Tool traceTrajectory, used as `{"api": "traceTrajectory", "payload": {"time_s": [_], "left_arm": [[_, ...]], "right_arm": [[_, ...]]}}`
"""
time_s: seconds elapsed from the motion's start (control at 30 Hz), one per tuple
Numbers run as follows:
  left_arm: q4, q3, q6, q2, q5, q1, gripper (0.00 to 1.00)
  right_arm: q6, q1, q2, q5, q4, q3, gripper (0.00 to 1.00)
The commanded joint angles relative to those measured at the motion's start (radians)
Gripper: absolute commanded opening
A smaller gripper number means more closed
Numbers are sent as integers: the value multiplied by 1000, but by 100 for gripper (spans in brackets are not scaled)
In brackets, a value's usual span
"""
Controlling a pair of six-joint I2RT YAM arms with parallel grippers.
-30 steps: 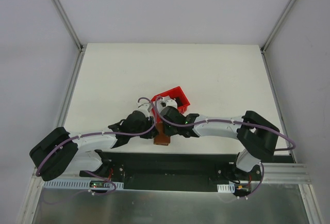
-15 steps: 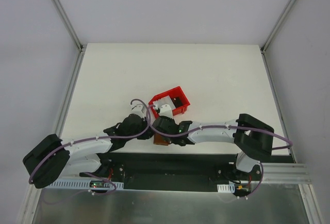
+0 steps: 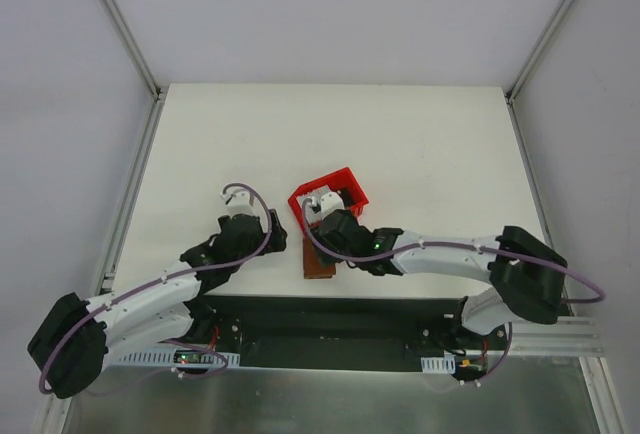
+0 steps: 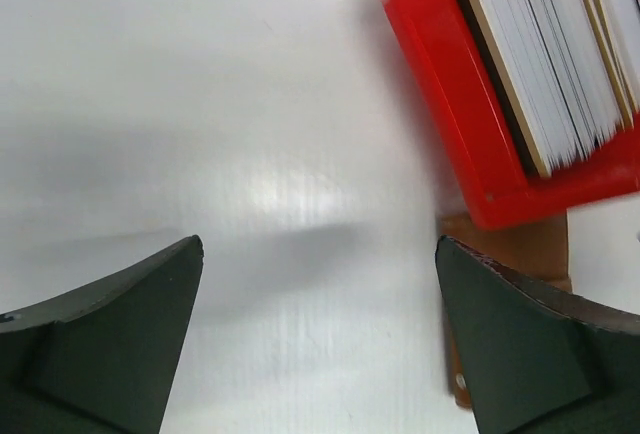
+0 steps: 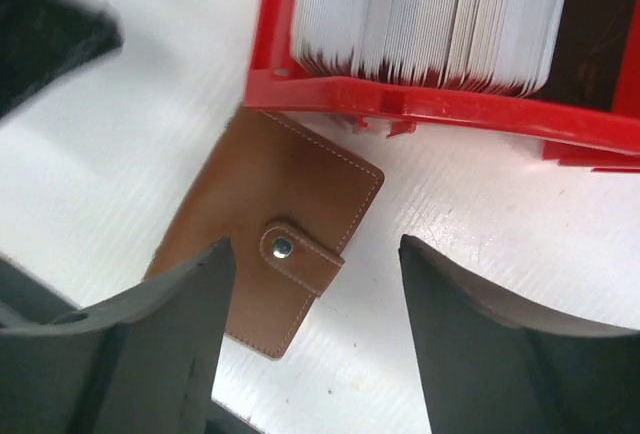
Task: Put the credit cards into the card holder
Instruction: Reset both arms
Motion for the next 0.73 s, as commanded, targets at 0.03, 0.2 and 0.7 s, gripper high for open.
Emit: {"api": "traceTrajectory", "payload": {"time_s": [0.03, 0.2, 0.7], "left_arm": [[-58, 46, 92, -97, 11, 199, 99], [-87, 28, 107, -174, 64, 342, 99], [-162, 67, 94, -137, -8, 342, 99]], "right_arm": [[-53, -4, -275, 21, 105, -84, 83], [68, -167, -553, 119, -28, -221, 100], [125, -776, -937, 295, -320, -402, 96]]}}
